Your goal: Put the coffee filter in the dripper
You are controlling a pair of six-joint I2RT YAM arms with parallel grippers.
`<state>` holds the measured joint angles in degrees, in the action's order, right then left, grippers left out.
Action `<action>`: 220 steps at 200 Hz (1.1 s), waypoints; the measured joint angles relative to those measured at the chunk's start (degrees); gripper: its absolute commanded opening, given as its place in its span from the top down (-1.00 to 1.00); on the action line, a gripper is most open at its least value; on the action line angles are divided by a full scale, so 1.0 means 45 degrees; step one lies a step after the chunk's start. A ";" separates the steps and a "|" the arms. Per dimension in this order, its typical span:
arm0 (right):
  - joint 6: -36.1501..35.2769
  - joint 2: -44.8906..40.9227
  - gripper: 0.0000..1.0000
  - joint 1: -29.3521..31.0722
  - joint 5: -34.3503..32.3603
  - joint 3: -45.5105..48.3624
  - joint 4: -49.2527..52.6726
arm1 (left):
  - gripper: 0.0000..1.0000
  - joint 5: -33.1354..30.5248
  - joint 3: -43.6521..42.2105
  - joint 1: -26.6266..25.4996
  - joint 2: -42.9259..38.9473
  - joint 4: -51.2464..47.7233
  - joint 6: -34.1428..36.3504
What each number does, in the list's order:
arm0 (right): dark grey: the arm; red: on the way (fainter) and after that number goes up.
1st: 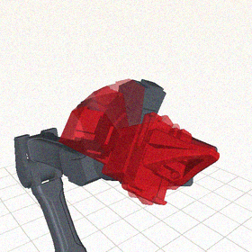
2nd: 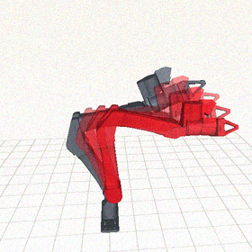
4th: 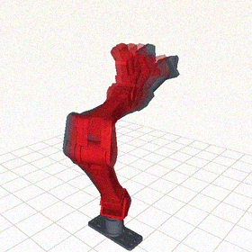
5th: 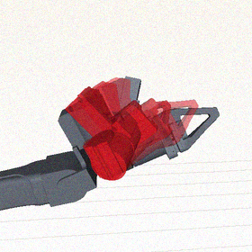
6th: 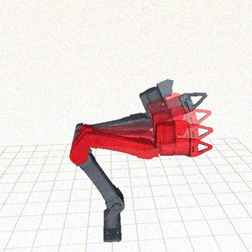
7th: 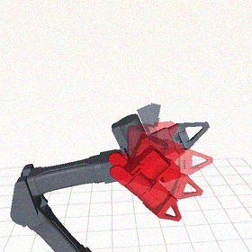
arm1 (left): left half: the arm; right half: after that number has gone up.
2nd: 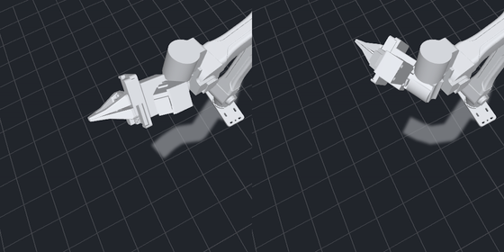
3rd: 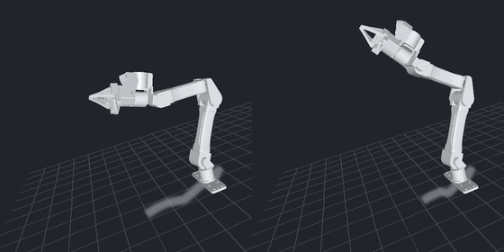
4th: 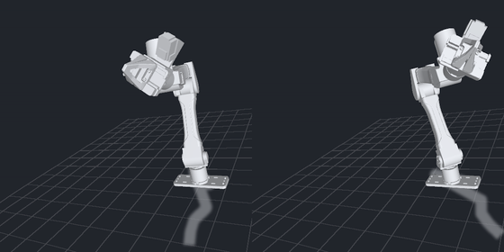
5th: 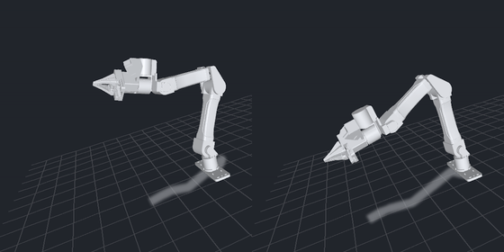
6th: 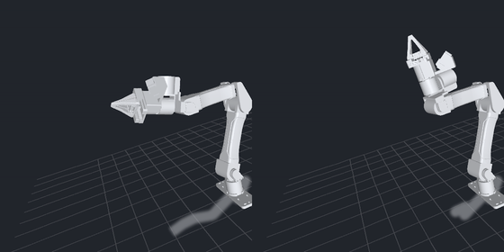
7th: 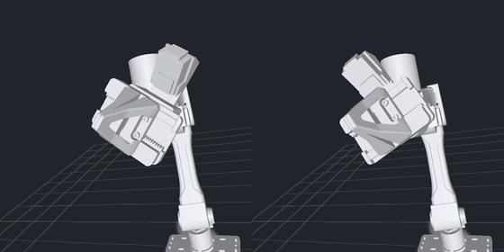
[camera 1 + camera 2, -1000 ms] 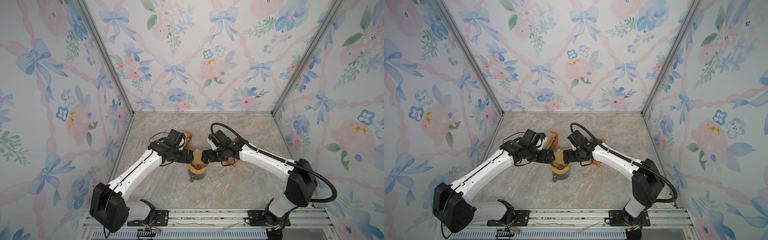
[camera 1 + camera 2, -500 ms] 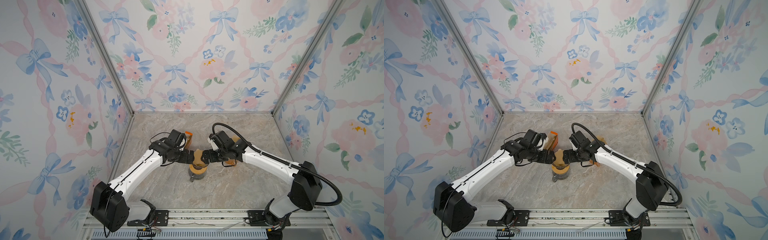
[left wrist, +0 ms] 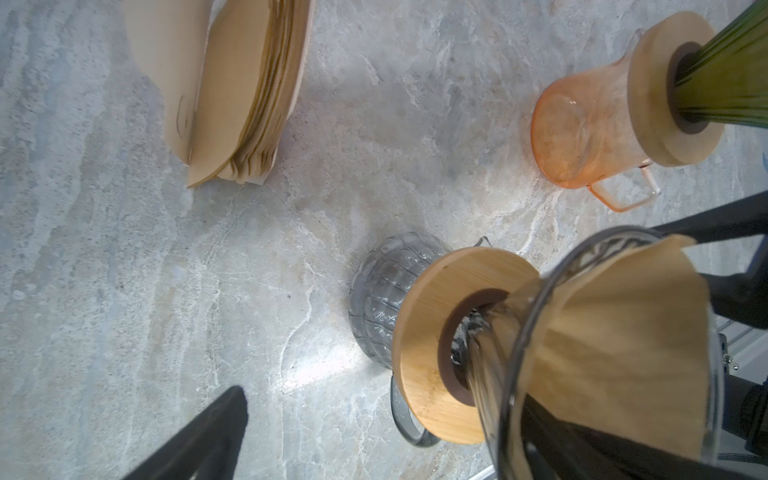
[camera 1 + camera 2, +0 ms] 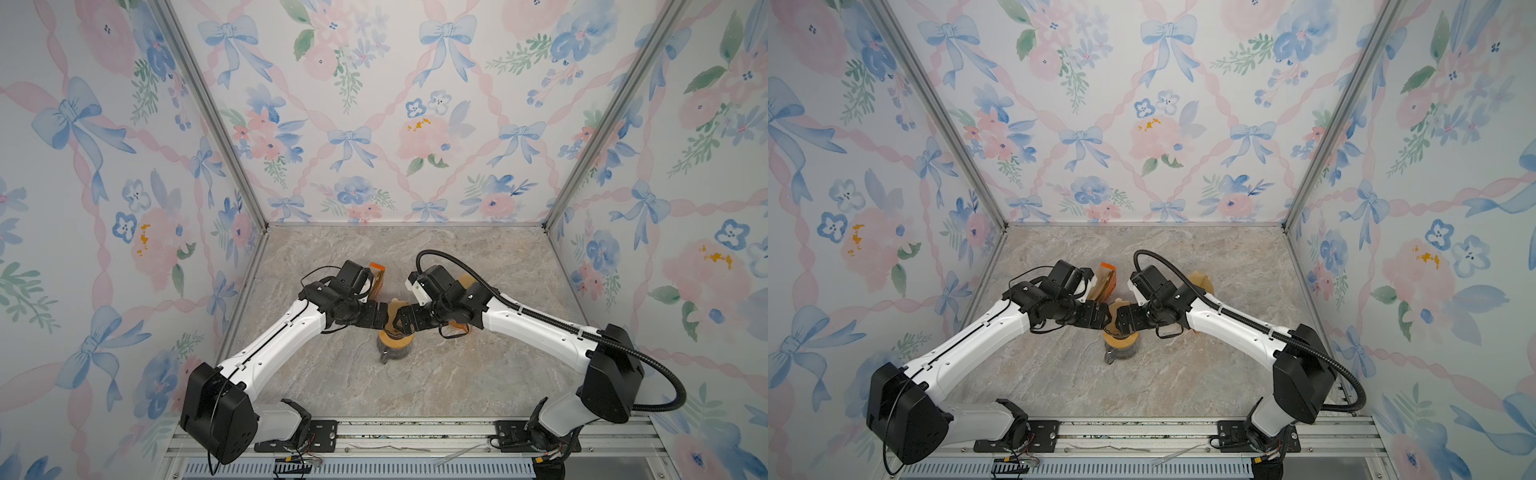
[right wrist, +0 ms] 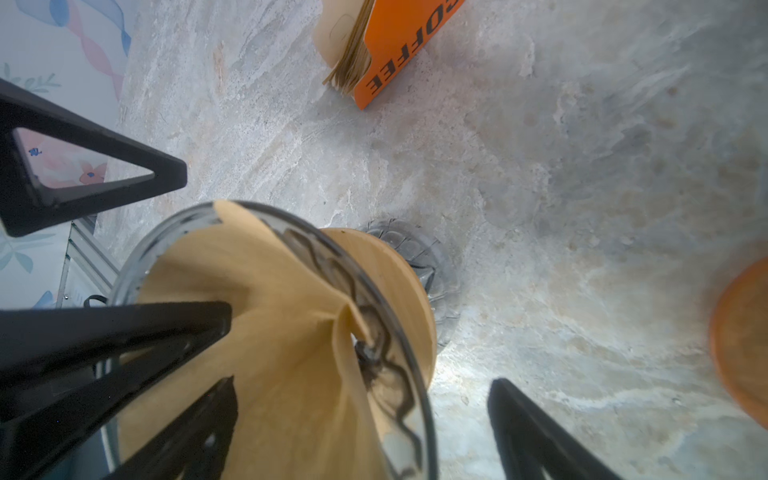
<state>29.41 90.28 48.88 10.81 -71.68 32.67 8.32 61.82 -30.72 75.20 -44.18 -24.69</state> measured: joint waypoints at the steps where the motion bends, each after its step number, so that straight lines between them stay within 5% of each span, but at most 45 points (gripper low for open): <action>1: -0.0010 0.0000 -0.93 0.0005 0.0010 0.0000 0.0010 | -0.95 0.0000 0.0000 0.0000 0.0000 0.0000 0.0000; 220: -0.0044 0.0257 -0.93 -0.0942 -0.0238 -0.0442 0.0787 | -0.95 -0.0083 -0.0005 -0.0087 0.0000 0.0005 -0.0005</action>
<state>29.21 91.44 44.64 9.74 -73.67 36.21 7.94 61.80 -31.11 75.20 -44.16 -24.71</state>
